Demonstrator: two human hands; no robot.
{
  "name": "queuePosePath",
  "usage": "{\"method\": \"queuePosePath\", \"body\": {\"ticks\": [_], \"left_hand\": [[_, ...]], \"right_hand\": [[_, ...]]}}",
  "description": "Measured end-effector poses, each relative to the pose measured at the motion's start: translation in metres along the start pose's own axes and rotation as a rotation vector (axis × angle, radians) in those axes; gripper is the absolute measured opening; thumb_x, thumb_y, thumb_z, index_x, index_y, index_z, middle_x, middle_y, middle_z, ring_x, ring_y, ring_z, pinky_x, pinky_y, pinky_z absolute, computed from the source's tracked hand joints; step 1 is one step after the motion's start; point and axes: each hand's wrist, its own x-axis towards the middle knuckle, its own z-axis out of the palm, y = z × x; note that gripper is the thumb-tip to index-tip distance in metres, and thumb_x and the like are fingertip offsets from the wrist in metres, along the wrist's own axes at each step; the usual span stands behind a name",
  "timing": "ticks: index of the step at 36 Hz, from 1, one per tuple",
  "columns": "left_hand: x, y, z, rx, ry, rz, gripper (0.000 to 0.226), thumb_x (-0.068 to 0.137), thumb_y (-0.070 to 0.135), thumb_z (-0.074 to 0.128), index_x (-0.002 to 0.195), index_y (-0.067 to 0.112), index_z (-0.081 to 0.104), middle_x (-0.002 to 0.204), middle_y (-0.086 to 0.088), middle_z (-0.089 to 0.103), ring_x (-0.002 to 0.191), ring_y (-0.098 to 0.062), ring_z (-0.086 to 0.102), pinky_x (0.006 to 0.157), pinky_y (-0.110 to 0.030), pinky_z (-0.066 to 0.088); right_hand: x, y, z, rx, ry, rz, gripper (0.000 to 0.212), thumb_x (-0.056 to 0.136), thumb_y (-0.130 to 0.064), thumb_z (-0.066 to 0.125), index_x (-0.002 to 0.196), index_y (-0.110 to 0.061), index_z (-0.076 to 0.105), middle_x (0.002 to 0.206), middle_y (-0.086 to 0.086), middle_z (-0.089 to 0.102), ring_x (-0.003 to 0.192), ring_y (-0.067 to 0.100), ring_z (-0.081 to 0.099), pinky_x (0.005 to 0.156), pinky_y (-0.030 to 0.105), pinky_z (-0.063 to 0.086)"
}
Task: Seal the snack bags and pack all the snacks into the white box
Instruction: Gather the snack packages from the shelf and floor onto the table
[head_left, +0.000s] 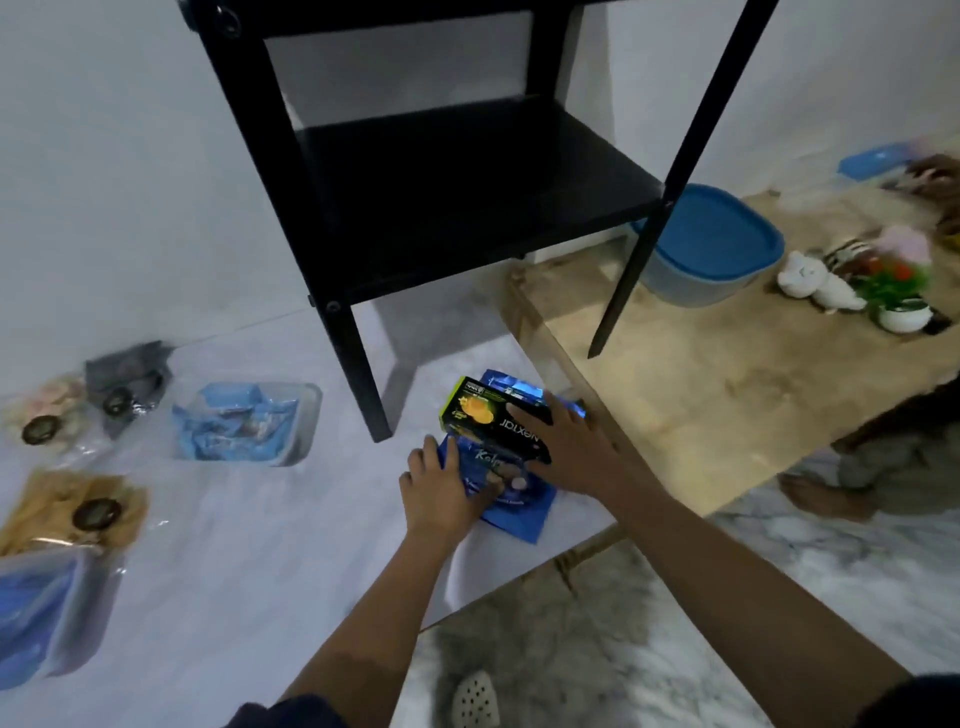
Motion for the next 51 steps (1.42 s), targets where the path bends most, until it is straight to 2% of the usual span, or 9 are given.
{"method": "queuePosePath", "body": {"ticks": [6, 14, 19, 23, 31, 39, 45, 49, 51], "left_hand": [[0.025, 0.001, -0.010, -0.254, -0.033, 0.043, 0.092, 0.062, 0.052, 0.078, 0.135, 0.018, 0.033, 0.125, -0.008, 0.042, 0.114, -0.028, 0.038, 0.093, -0.031, 0.030], [0.033, 0.001, -0.005, -0.382, -0.142, 0.069, 0.052, 0.071, 0.031, 0.077, 0.114, 0.020, 0.051, 0.109, -0.007, 0.060, 0.100, -0.025, 0.054, 0.074, -0.030, 0.037], [0.015, 0.006, 0.002, -0.575, -0.059, -0.017, 0.045, 0.071, 0.014, 0.078, 0.113, 0.014, 0.062, 0.118, -0.008, 0.059, 0.110, -0.023, 0.053, 0.084, -0.024, 0.036], [-0.019, 0.016, 0.005, -0.644, 0.015, -0.107, 0.049, 0.070, 0.010, 0.078, 0.115, 0.014, 0.062, 0.119, -0.008, 0.057, 0.110, -0.024, 0.054, 0.091, -0.029, 0.041], [-0.122, 0.015, -0.013, -0.833, 0.301, -0.306, 0.049, 0.068, 0.002, 0.077, 0.106, 0.027, 0.060, 0.105, 0.006, 0.057, 0.102, -0.013, 0.055, 0.088, -0.023, 0.043], [-0.241, -0.028, -0.039, -0.838, 0.581, -0.530, 0.052, 0.065, 0.011, 0.083, 0.112, 0.017, 0.063, 0.108, -0.001, 0.057, 0.101, -0.016, 0.055, 0.093, -0.029, 0.044], [-0.336, -0.079, -0.037, -0.865, 0.768, -0.736, 0.056, 0.066, 0.011, 0.081, 0.117, 0.013, 0.060, 0.107, -0.003, 0.055, 0.102, -0.017, 0.056, 0.073, -0.006, 0.038], [-0.399, -0.123, -0.035, -0.881, 0.888, -0.874, 0.053, 0.070, 0.009, 0.079, 0.119, 0.012, 0.059, 0.112, -0.002, 0.054, 0.101, -0.013, 0.054, 0.070, -0.001, 0.038], [-0.430, -0.148, -0.035, -0.878, 0.945, -0.944, 0.053, 0.070, 0.009, 0.079, 0.118, 0.013, 0.060, 0.112, -0.003, 0.055, 0.103, -0.016, 0.055, 0.077, -0.009, 0.038]], "right_hand": [[0.022, 0.018, -0.006, 0.074, 0.038, -0.011, 0.079, 0.088, -0.041, 0.054, 0.146, -0.039, 0.000, 0.140, 0.016, 0.035, 0.124, 0.036, 0.041, 0.095, 0.041, 0.041], [0.028, 0.024, -0.001, 0.063, 0.101, -0.067, 0.083, 0.081, -0.046, 0.052, 0.147, -0.036, 0.004, 0.127, 0.020, 0.042, 0.116, 0.037, 0.045, 0.089, 0.038, 0.044], [0.025, 0.029, -0.007, 0.114, 0.035, -0.106, 0.081, 0.083, -0.044, 0.053, 0.147, -0.040, 0.004, 0.128, 0.018, 0.041, 0.118, 0.037, 0.042, 0.096, 0.042, 0.040], [0.007, 0.034, -0.011, 0.193, 0.090, -0.218, 0.076, 0.074, -0.049, 0.046, 0.145, -0.039, 0.020, 0.099, 0.013, 0.049, 0.093, 0.033, 0.054, 0.081, 0.035, 0.043], [-0.035, 0.024, -0.053, 0.255, -0.066, -0.452, 0.081, 0.081, -0.039, 0.060, 0.143, -0.049, 0.009, 0.108, 0.003, 0.036, 0.111, 0.025, 0.042, 0.087, 0.040, 0.047], [-0.070, -0.075, -0.069, 0.206, -0.156, -0.701, 0.084, 0.077, -0.044, 0.063, 0.142, -0.051, 0.010, 0.109, 0.001, 0.039, 0.106, 0.020, 0.045, 0.085, 0.037, 0.048], [-0.102, -0.189, -0.054, 0.135, -0.260, -0.916, 0.089, 0.074, -0.049, 0.066, 0.142, -0.052, 0.009, 0.109, 0.000, 0.038, 0.105, 0.020, 0.048, 0.087, 0.040, 0.050], [-0.125, -0.277, -0.035, 0.065, -0.318, -1.054, 0.089, 0.074, -0.053, 0.066, 0.142, -0.051, 0.009, 0.110, -0.001, 0.038, 0.109, 0.020, 0.046, 0.088, 0.038, 0.048], [-0.138, -0.324, -0.023, 0.010, -0.329, -1.119, 0.089, 0.074, -0.057, 0.065, 0.143, -0.050, 0.009, 0.116, 0.000, 0.038, 0.117, 0.021, 0.042, 0.091, 0.036, 0.045]]}}
